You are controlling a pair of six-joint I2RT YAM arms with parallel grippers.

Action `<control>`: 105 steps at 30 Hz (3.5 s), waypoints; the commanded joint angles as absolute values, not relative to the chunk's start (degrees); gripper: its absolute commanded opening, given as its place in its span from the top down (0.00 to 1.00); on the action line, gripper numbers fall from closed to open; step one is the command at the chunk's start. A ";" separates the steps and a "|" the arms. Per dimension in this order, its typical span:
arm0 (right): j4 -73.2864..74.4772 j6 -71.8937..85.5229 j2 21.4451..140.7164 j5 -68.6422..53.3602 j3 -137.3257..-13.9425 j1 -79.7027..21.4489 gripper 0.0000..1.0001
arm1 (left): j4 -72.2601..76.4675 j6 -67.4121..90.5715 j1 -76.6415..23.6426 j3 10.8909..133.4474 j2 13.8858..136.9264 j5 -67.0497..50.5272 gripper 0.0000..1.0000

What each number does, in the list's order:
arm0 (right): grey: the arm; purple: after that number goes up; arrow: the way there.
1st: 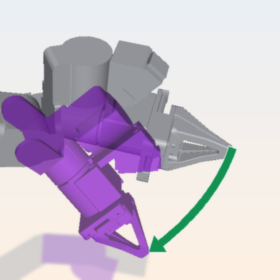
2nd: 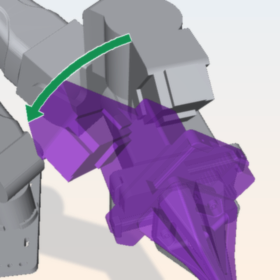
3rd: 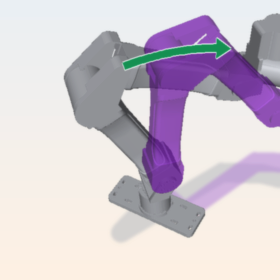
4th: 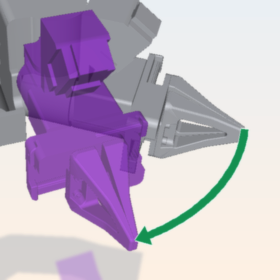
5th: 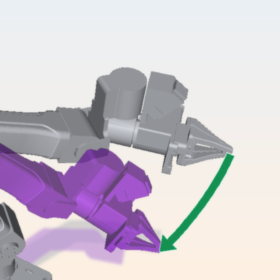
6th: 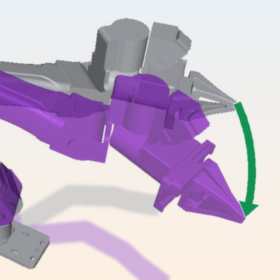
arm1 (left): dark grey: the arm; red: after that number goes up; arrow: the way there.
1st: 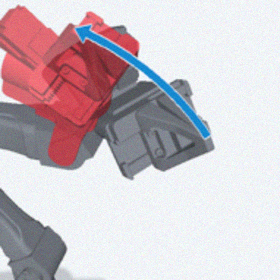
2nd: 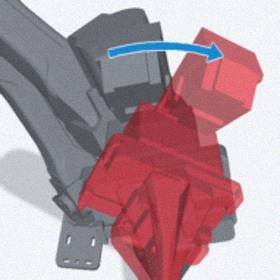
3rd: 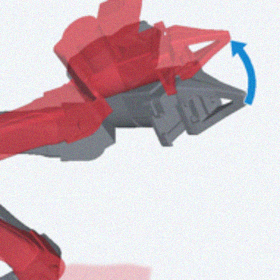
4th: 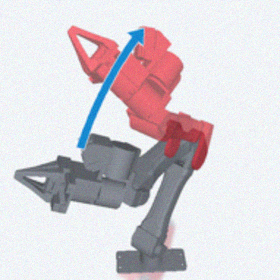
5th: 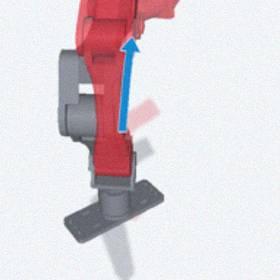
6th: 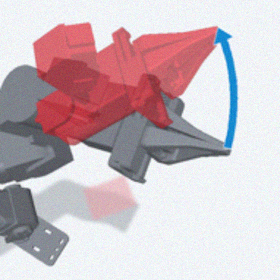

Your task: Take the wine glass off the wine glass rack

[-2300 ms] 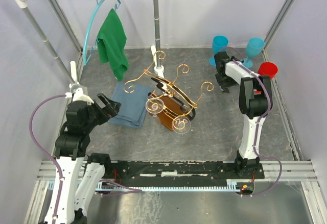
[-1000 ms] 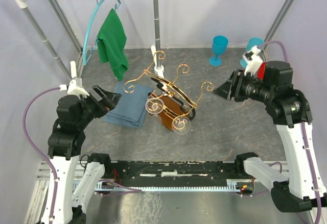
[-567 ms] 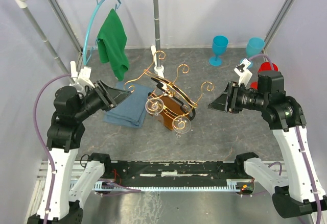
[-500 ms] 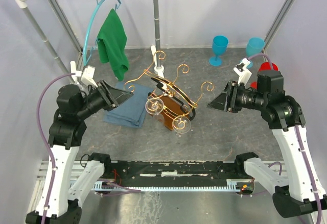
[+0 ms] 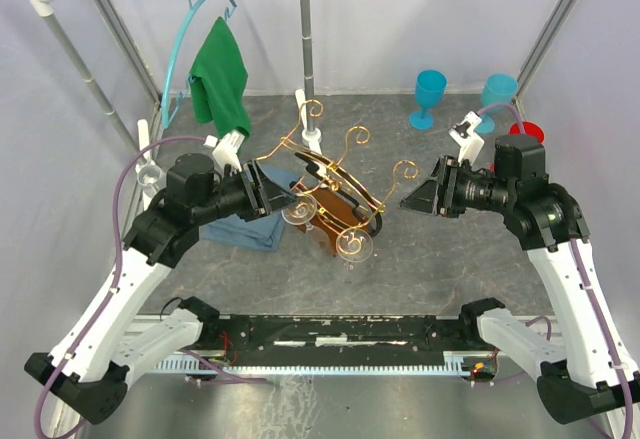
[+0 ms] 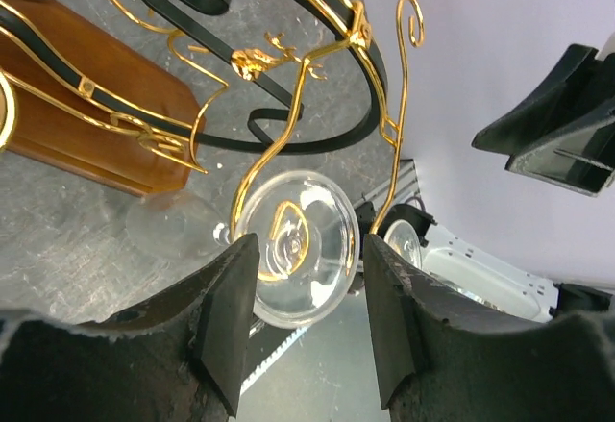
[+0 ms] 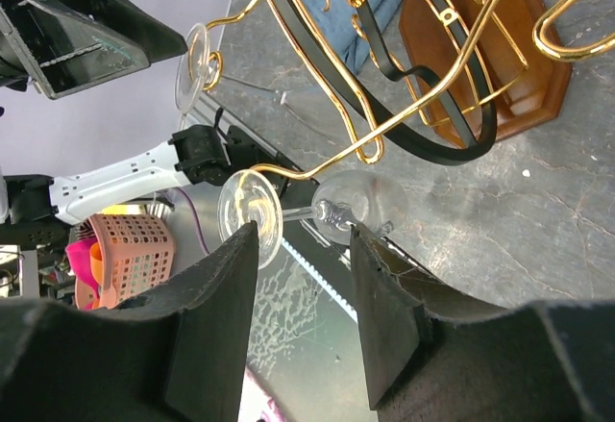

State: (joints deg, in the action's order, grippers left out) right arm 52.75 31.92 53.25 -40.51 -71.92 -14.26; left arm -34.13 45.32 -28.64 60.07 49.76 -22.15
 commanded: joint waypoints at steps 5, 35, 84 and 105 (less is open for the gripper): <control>48.17 32.76 52.19 -40.64 -70.99 -14.68 0.49 | -37.40 44.90 -28.76 62.02 48.44 -16.08 0.43; 45.29 33.75 51.39 -40.87 -67.94 -14.67 0.50 | -30.57 48.92 -28.75 56.35 44.84 -18.32 0.65; 43.93 34.43 51.22 -41.48 -67.03 -14.67 0.50 | -21.21 51.97 -29.23 52.40 47.00 -25.91 0.76; 43.83 34.76 50.56 -40.96 -65.66 -14.68 0.50 | -29.09 48.59 -29.11 52.85 41.07 -18.98 0.97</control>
